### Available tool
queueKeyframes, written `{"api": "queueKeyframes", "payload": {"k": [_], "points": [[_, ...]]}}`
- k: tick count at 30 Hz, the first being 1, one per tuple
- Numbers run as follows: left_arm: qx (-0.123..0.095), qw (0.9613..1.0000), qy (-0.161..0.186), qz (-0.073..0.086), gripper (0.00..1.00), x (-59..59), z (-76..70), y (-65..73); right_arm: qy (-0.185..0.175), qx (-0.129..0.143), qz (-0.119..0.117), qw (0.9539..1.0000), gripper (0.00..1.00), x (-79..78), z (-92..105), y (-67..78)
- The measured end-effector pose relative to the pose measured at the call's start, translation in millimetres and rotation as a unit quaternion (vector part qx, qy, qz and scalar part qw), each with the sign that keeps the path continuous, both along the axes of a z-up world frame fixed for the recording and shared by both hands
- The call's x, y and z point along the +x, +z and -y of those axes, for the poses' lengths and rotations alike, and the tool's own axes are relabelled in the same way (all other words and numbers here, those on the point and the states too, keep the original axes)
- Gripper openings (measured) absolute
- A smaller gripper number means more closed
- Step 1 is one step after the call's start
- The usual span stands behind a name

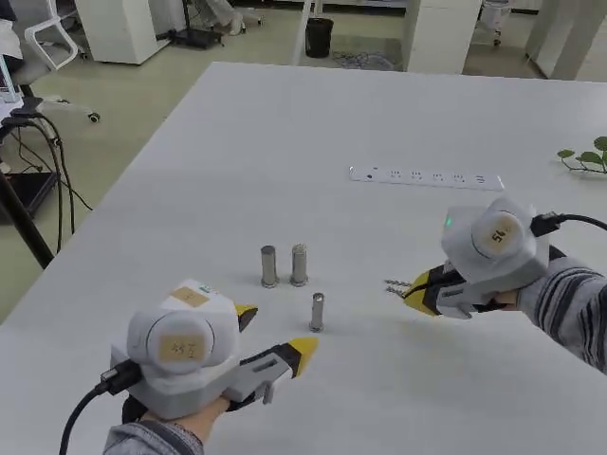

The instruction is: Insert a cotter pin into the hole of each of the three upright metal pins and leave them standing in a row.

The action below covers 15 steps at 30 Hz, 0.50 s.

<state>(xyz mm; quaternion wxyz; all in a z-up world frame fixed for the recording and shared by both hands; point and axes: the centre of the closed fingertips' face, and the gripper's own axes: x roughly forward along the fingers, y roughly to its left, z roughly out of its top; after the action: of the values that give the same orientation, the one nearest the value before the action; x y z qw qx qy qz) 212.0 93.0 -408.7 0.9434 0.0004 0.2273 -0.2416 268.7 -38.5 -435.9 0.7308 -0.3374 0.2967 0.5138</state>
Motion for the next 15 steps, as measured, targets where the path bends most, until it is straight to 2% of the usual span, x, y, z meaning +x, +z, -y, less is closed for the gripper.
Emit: {"api": "queueKeyframes", "payload": {"k": [2,5,8,10,12,15], "points": [[-0.010,0.9999,-0.010,-0.003,0.43,-0.1,5.8,5.1,0.009,0.002,0.014,0.9999,0.00,-3.7,-0.9,5.6],[-0.020,0.9994,-0.027,-0.004,0.39,0.7,14.0,11.5,0.016,0.012,0.022,0.9996,0.00,-11.4,-3.8,12.7],[-0.046,0.9977,-0.044,-0.025,0.31,-1.0,24.2,14.3,0.030,0.015,0.033,0.9989,0.00,-20.6,-7.1,16.9],[-0.056,0.9966,-0.054,-0.028,0.26,-0.6,29.1,17.1,0.048,0.009,0.044,0.9979,0.00,-27.5,-9.3,18.3],[-0.058,0.9960,-0.061,-0.031,0.24,-0.8,32.9,18.3,0.061,0.011,0.049,0.9969,0.00,-33.7,-12.6,20.7],[-0.062,0.9942,-0.078,-0.043,0.22,-4.4,41.1,18.3,0.083,0.014,0.058,0.9948,0.00,-45.4,-19.2,26.0]]}}
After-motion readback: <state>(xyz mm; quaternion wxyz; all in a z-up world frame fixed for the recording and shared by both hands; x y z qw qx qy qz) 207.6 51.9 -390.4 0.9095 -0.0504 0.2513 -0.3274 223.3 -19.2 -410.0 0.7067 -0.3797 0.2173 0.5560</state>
